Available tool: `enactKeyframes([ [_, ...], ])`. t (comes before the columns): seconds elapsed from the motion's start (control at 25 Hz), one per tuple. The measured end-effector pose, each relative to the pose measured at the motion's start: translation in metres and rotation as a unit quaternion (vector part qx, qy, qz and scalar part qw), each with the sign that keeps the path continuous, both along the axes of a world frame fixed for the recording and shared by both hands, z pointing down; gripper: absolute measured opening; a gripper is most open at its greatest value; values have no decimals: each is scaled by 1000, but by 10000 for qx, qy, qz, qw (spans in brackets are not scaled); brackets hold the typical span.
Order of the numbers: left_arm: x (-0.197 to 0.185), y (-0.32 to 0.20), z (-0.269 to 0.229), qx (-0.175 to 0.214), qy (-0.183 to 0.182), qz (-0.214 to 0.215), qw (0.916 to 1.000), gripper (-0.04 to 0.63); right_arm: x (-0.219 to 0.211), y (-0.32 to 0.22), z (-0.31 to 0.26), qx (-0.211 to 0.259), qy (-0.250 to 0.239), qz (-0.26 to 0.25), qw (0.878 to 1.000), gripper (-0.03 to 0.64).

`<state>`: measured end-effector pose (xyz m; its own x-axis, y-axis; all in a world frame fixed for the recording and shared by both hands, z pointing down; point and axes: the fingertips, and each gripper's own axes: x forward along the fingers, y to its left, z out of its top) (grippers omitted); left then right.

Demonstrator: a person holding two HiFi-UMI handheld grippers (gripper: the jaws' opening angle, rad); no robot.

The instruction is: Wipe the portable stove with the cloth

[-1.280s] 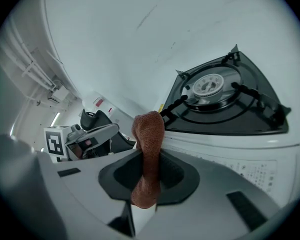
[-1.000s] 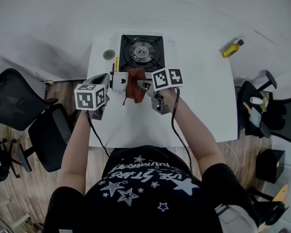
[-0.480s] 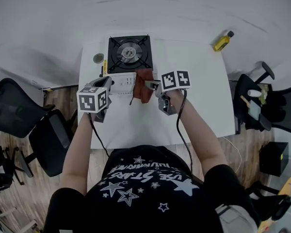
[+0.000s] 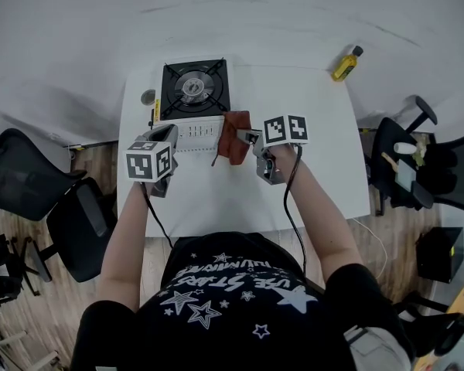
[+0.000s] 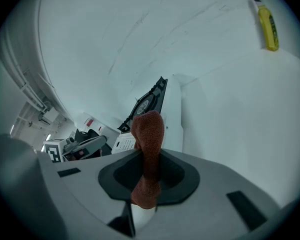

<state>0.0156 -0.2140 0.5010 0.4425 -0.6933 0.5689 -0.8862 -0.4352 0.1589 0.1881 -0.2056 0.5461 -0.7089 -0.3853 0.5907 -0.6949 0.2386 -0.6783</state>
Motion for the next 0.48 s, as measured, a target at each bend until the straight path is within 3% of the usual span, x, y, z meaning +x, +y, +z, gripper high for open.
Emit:
enactKeyframes([
  [0.48, 8, 13, -16, 242, -25, -540, 9982, 6, 32, 3, -25, 269, -372, -139, 9988, 65],
])
